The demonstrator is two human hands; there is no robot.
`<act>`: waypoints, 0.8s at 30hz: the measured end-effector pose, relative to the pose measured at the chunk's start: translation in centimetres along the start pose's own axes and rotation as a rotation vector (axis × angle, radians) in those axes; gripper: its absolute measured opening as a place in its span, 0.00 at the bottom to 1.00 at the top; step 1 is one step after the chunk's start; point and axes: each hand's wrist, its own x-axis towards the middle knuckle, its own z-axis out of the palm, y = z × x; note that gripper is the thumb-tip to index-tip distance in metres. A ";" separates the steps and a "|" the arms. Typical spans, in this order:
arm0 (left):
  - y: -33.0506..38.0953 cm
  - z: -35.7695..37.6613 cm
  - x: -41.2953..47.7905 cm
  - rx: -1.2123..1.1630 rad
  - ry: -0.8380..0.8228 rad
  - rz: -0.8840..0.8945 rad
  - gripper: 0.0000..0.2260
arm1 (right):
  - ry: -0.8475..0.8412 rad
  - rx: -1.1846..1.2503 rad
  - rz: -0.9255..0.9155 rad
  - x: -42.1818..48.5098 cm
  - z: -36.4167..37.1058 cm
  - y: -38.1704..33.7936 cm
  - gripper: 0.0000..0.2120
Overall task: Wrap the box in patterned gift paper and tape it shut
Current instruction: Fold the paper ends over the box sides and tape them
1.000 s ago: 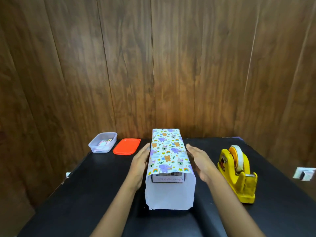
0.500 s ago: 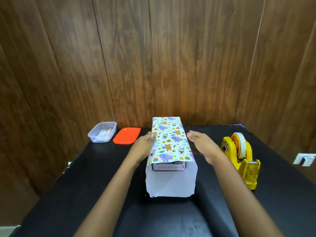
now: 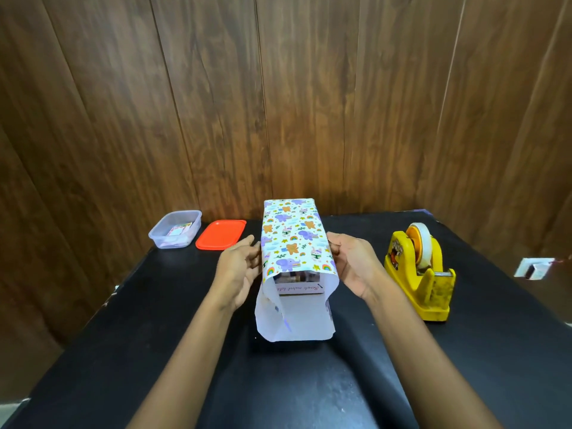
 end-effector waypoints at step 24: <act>0.3 0.5 3.5 1.204 -0.152 0.267 0.33 | -0.012 -1.182 -0.199 2.8 0.1 -1.9 0.39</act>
